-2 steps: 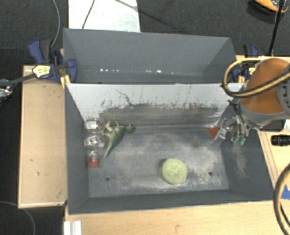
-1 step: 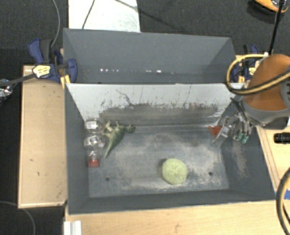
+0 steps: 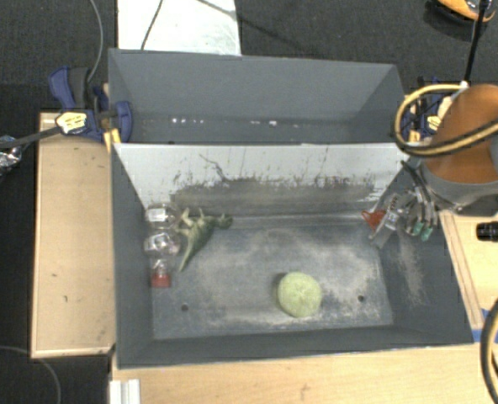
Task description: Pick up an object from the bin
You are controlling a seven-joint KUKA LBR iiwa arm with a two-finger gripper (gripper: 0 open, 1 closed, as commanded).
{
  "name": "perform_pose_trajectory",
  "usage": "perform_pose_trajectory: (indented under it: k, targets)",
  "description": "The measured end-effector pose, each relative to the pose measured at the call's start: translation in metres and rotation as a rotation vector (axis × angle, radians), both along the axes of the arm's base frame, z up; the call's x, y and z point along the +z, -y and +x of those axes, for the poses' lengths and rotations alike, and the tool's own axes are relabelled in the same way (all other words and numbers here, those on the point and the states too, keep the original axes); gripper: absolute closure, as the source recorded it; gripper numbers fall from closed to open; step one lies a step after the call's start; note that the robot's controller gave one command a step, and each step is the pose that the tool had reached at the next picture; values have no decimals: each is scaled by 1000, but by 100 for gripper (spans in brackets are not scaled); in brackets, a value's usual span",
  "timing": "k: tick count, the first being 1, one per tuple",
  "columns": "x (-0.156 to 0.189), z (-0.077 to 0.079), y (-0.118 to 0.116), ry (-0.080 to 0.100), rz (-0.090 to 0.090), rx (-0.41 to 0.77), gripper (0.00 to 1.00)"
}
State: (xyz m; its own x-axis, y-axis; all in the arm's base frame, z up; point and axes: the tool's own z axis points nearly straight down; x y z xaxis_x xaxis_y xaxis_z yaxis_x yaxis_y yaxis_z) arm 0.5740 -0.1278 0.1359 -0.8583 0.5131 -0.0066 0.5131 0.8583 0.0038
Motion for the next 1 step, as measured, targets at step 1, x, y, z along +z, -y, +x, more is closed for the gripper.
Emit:
perform_pose_trajectory:
  k: [1]
  targets:
    - [11, 1, 0, 4, -1, 2, 100]
